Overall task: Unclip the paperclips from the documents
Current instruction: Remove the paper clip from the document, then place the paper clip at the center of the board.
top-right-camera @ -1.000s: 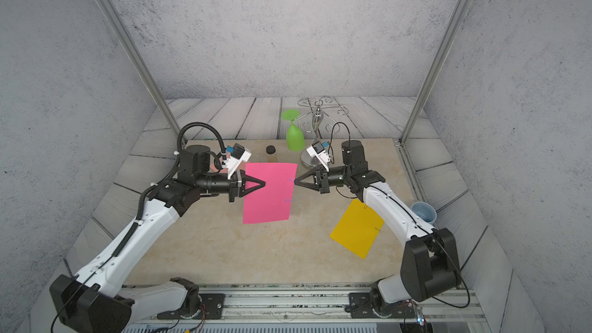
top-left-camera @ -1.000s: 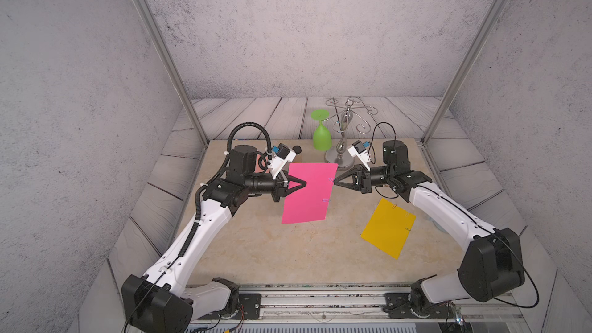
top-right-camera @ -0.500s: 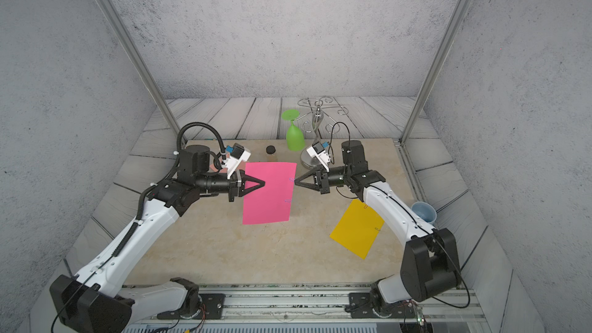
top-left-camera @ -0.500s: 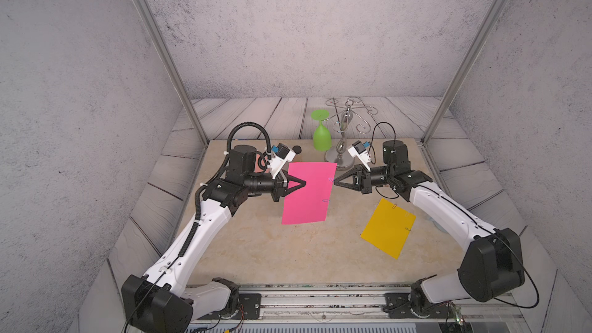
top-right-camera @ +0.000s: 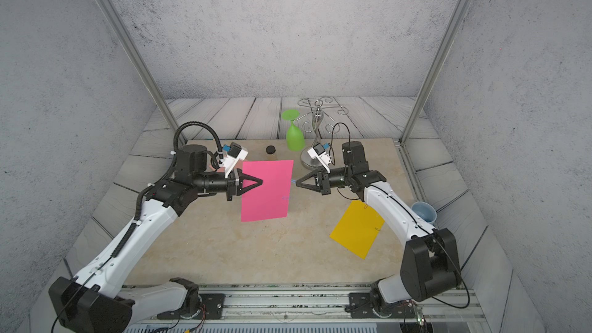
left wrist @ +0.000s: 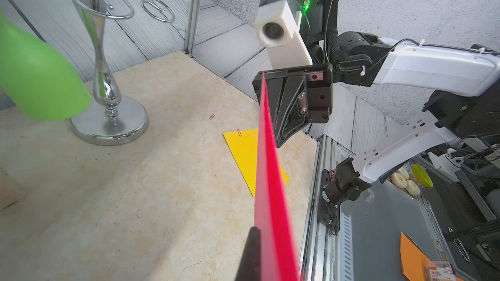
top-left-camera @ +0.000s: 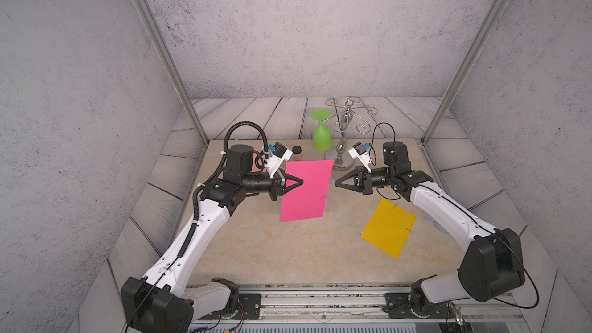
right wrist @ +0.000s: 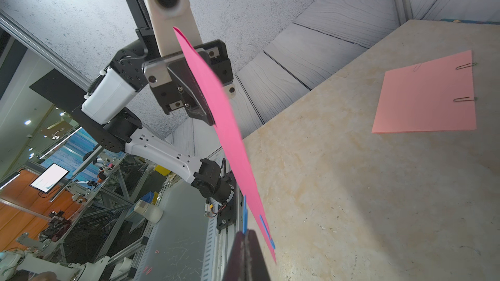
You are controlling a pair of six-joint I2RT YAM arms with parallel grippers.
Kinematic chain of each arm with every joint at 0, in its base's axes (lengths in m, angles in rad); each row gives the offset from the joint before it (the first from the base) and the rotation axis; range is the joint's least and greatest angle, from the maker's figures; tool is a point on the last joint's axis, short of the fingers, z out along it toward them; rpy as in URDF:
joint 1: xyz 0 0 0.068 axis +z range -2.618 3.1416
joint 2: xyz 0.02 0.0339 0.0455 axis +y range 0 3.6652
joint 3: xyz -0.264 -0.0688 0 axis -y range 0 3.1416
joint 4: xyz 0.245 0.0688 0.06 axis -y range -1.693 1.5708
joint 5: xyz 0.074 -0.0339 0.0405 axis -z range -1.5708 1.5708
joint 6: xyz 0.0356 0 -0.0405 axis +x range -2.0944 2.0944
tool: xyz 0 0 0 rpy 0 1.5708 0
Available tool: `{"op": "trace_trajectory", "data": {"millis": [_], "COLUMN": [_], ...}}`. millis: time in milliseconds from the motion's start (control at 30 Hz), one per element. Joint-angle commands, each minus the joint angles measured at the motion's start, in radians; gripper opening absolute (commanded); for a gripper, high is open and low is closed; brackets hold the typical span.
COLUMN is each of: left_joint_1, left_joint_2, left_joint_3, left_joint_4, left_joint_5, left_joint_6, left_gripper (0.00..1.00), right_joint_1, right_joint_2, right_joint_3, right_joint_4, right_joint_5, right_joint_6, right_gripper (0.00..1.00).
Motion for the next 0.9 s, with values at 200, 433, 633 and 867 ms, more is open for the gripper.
{"op": "trace_trajectory", "data": {"millis": [200,433,633,867], "left_joint_1": [0.013,0.013,0.013,0.013], "left_joint_2": [-0.023,-0.023,-0.037,-0.03], "left_joint_3": [-0.018,-0.043,-0.065,-0.072], "left_joint_4": [0.003,0.04,0.053,0.063], "left_joint_5": [-0.038,-0.043,-0.046,-0.044], "left_joint_6": [0.014,-0.012,-0.019,-0.023], "left_gripper": [0.0,0.0,0.0,0.0], "right_joint_1": [-0.085,-0.229,-0.349,-0.414], "right_joint_2": [0.027,0.076,0.177,0.368], "right_joint_3": [-0.002,-0.062,-0.036,0.087], "right_joint_4": [-0.071,-0.065,-0.204,-0.281], "right_joint_5": [0.152,0.441,0.692,0.838], "right_joint_6": [-0.009,0.125,0.112,0.108], "right_gripper": [0.0,0.0,0.0,0.0]}}
